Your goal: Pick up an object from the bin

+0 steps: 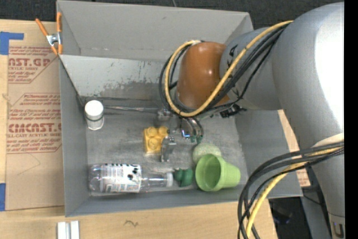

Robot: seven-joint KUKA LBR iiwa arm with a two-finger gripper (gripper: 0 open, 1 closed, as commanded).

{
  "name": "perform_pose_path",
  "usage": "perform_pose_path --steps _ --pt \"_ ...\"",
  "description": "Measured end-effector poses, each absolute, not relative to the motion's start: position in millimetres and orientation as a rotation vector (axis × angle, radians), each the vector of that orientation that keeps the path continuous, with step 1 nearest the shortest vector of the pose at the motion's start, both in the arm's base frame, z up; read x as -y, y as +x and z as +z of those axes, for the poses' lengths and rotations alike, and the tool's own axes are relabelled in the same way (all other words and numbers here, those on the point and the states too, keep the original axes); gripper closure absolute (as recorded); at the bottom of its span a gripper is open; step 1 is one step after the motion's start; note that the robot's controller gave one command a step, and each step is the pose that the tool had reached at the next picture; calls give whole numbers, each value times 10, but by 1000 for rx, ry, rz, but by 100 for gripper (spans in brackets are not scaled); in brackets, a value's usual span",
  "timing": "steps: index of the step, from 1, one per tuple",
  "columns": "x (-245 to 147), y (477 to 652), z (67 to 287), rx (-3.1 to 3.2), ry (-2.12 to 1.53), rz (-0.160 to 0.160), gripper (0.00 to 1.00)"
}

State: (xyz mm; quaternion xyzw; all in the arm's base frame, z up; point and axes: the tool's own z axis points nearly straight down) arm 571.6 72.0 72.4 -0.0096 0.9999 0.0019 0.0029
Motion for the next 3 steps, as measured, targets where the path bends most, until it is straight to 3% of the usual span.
perform_pose_path --steps 1,3 --pt "-753 5752 776 -3131 -168 -4 100" --pt "-757 5758 787 -3129 -177 -3 100"
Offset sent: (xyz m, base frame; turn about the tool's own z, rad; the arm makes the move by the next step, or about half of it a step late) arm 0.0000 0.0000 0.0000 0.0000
